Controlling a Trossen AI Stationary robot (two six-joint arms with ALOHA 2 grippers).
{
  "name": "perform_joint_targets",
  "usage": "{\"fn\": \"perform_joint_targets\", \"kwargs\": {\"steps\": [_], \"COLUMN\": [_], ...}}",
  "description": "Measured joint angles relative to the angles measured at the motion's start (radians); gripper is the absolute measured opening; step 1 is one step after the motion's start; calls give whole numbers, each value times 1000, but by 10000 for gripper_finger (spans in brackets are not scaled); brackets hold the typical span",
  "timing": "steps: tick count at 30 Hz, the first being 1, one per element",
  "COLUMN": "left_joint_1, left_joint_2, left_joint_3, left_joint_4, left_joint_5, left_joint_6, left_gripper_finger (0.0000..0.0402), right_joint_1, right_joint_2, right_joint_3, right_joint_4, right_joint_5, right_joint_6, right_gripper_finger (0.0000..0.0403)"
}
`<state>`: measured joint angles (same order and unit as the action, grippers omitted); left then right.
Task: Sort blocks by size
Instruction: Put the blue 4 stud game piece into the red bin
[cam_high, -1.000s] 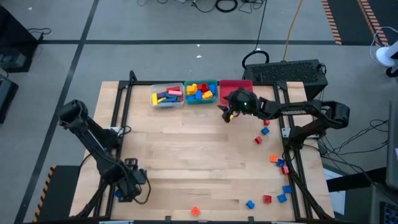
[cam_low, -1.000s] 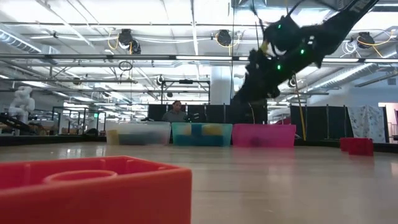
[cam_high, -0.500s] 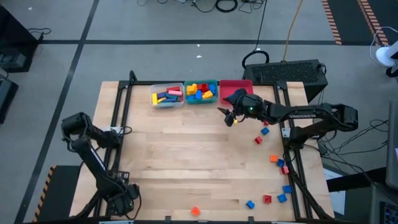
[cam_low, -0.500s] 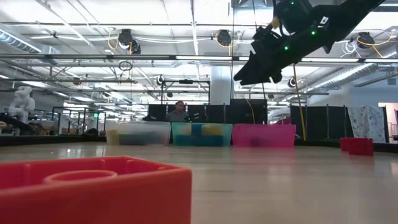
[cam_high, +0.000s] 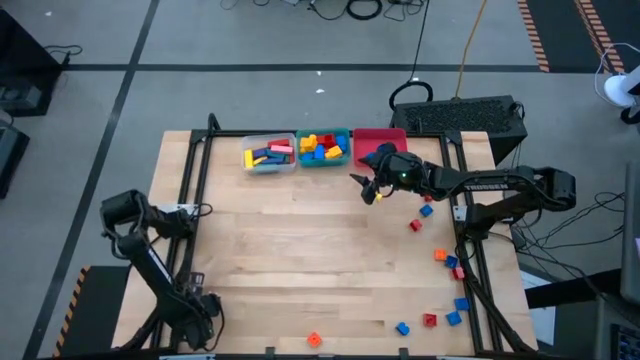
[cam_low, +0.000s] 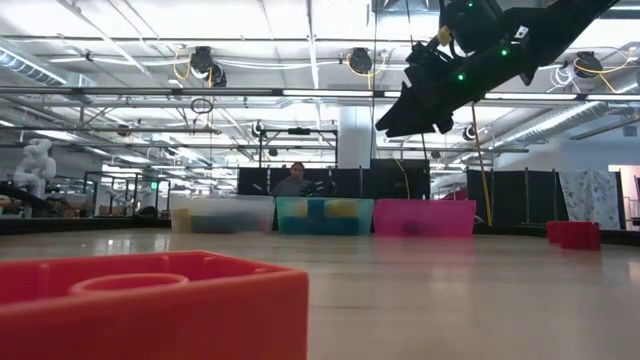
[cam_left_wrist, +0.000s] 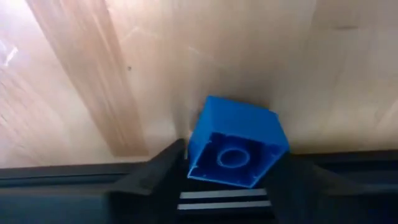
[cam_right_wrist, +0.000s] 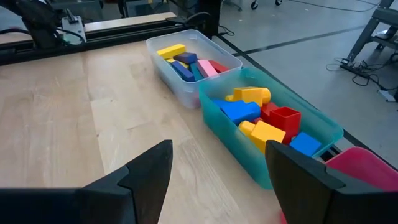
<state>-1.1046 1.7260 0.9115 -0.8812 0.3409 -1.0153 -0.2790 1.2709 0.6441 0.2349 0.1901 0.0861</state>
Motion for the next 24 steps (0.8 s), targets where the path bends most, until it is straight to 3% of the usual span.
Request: {"fn": "perform_joint_targets", "kwargs": {"steps": [3,10,13,18,24], "left_joint_1": [22,93,136,228,358], "left_joint_2": [0,-17,-45,-120,-179], "left_joint_3": [1,3,0,-2,-2], "left_joint_4": [2,20,28,60,191], "left_joint_5": [-12,-135,-266,-577,-827], "left_joint_6": [0,4,9,12,172], "left_gripper_finger": [147,142,142,142,142], "right_joint_1": [1,47,92,209,355], "right_joint_2": [0,0,0,1,10], "right_joint_3": [0,0,0,0,0], "right_joint_4": [-1,-22,-53,-76,-28], "right_joint_5": [-3,-6,-6,-10,-10], "right_joint_6": [4,5,-4,-20,-20], "right_gripper_finger": [242,242,242,242,242]}}
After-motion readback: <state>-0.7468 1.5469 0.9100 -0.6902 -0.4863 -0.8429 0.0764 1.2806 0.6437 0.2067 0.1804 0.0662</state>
